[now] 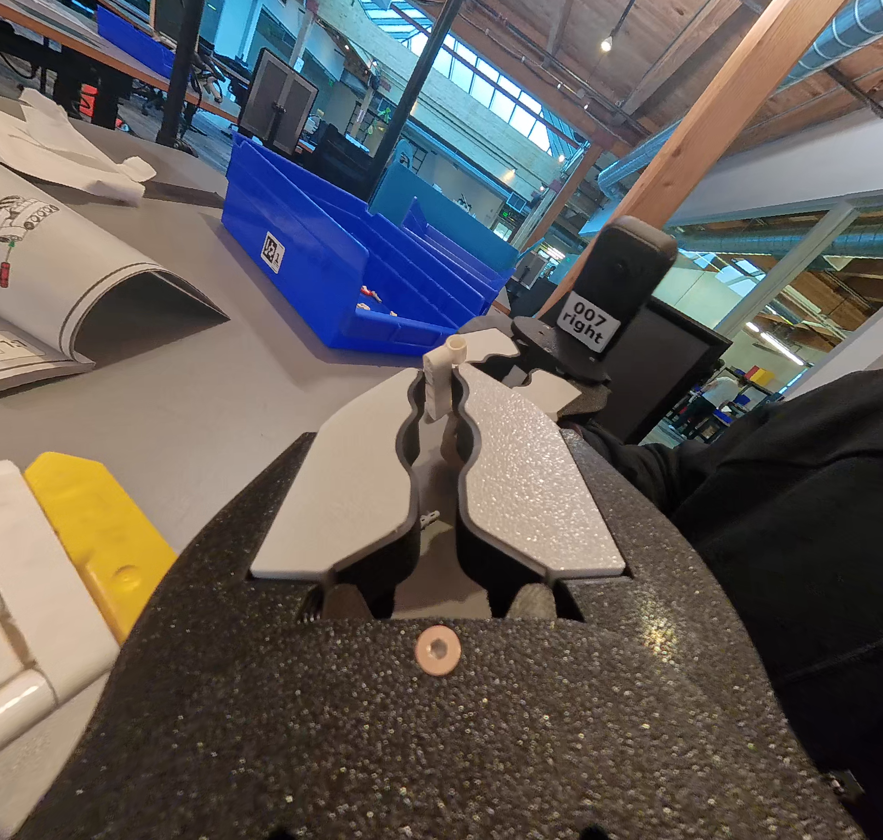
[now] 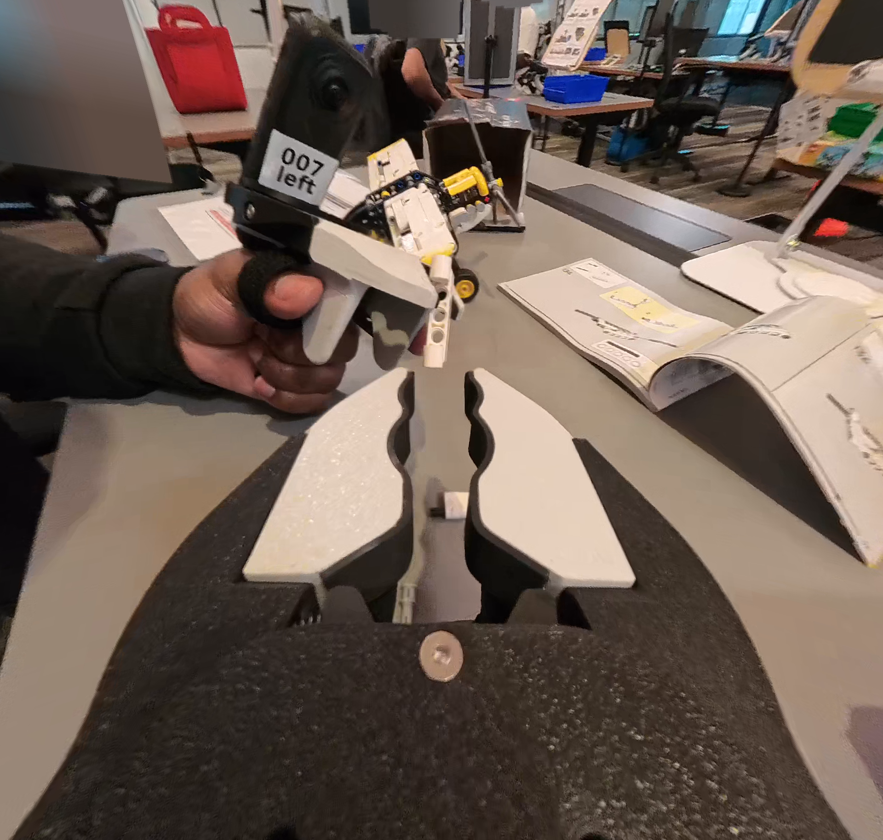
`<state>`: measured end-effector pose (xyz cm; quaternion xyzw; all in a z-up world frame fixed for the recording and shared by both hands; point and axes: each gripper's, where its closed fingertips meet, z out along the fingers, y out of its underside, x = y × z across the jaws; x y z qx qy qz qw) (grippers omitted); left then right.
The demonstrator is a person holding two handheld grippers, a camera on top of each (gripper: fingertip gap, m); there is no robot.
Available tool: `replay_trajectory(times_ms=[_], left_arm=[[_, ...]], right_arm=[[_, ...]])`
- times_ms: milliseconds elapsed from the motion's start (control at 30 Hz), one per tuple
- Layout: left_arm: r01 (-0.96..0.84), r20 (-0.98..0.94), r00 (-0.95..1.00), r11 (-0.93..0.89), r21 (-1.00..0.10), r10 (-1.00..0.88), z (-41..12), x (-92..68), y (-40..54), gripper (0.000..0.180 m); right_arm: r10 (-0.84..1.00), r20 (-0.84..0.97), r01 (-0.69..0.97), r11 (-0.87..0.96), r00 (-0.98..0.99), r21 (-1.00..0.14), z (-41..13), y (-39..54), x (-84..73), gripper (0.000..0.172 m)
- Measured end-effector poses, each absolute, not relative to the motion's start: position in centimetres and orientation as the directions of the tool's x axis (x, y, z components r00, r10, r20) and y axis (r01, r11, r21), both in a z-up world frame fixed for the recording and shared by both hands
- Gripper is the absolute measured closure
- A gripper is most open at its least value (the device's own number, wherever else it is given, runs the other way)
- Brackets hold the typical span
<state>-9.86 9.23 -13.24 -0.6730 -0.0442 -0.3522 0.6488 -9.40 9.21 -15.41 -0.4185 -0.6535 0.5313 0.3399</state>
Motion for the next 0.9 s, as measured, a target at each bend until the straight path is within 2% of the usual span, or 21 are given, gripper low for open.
replay_trajectory(times_ms=[100, 267, 500, 900], left_arm=[[0.515, 0.532, 0.742, -0.162, -0.842, -0.407, -13.3, -9.5, 9.3, 0.17], [0.526, 0.532, 0.724, -0.147, -0.837, -0.44, -12.9, -9.2, 9.1, 0.17], [0.54, 0.519, 0.667, -0.134, -0.831, -0.534, -12.1, -8.2, 8.7, 0.168], [0.524, 0.48, 0.675, -0.094, -0.847, -0.56, -11.7, -7.8, 8.6, 0.172]], right_arm=[[0.885, -0.072, 0.208, 0.028, -0.46, -0.978, -15.3, 8.6, -9.6, 0.149], [0.854, -0.152, 0.215, -0.049, -0.497, -0.975, -14.9, 8.2, -9.6, 0.16], [0.66, -0.415, 0.267, -0.319, -0.626, -0.909, -13.2, 7.8, -8.6, 0.164], [0.62, -0.45, 0.29, -0.347, -0.643, -0.892, -13.2, 7.5, -8.4, 0.164]])
